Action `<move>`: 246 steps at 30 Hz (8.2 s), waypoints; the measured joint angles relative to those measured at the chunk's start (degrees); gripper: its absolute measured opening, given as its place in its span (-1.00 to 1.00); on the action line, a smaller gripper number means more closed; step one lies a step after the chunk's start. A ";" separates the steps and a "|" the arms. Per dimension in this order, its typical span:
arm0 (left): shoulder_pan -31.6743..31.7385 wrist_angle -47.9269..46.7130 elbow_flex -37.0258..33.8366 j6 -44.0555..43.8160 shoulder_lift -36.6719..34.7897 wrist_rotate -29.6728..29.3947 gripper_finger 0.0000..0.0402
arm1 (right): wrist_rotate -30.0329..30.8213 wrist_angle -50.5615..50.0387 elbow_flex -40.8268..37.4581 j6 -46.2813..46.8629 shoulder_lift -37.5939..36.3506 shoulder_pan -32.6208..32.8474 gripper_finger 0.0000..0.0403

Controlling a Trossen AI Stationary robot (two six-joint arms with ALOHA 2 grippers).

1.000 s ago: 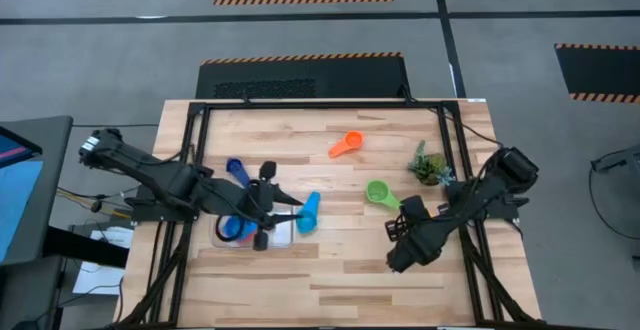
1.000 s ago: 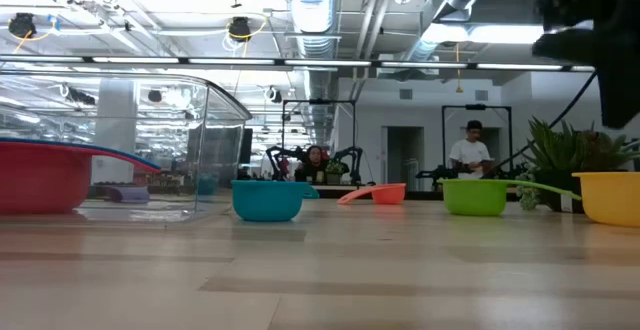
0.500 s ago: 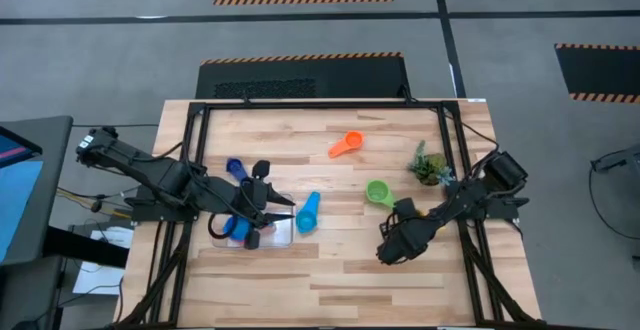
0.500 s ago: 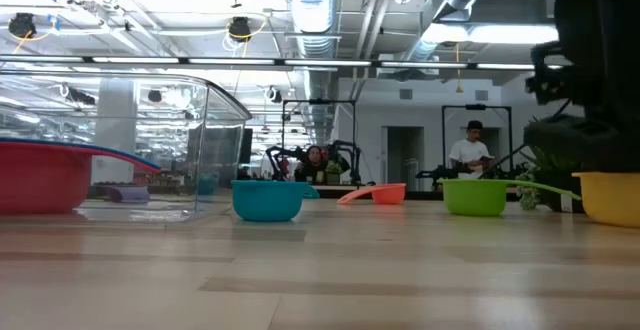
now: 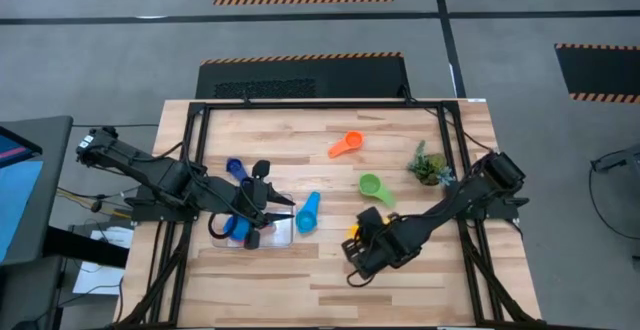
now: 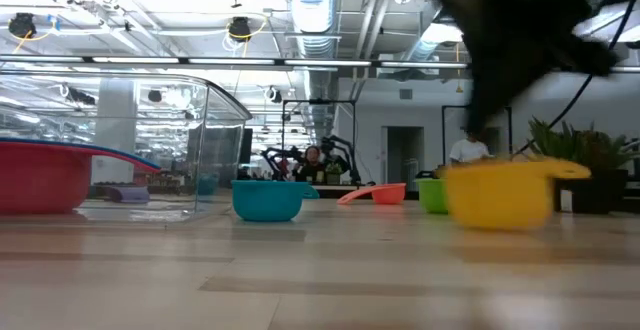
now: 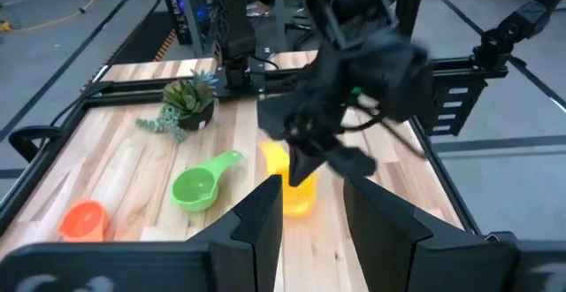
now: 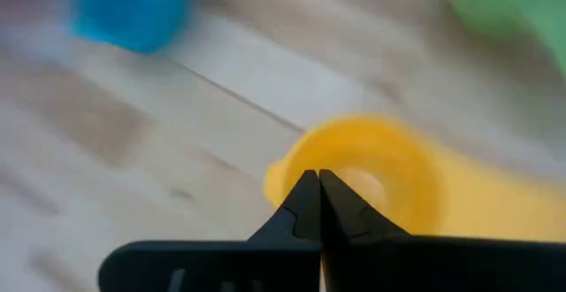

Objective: Nest measuring cups in basket
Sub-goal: Stack the yellow measuring cup on the blue measuring cup in the transparent bin, then stack the green measuring cup on the yellow measuring cup in the transparent bin

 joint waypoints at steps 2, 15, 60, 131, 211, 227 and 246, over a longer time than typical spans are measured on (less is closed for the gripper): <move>0.00 0.04 0.00 -0.05 0.00 0.00 -0.43 | 3.00 -3.05 3.46 -2.34 -0.04 0.00 -0.97; -1.16 -1.55 0.00 -6.54 0.33 0.37 -0.43 | 4.45 -24.13 16.83 -2.82 -0.13 1.98 -0.95; -2.76 -4.31 26.47 12.57 41.58 8.17 -0.40 | 17.90 -39.07 36.08 -3.94 -2.05 21.29 -0.95; -7.09 -64.43 56.44 -1.75 49.19 -1.37 -0.99 | 17.83 -38.76 36.08 -2.34 -1.95 22.71 -0.95; -14.56 -40.98 1.79 -33.77 11.19 9.76 -0.62 | -1.46 -29.28 34.34 -45.26 0.38 -19.56 -0.89; -15.32 -55.27 1.75 -42.46 10.83 5.68 -0.62 | -12.39 -21.03 8.44 -55.92 0.44 -24.81 -0.34; -27.88 -61.71 1.73 -60.16 -10.01 -6.13 -0.62 | -17.01 -11.40 4.98 -75.75 0.44 -23.16 0.23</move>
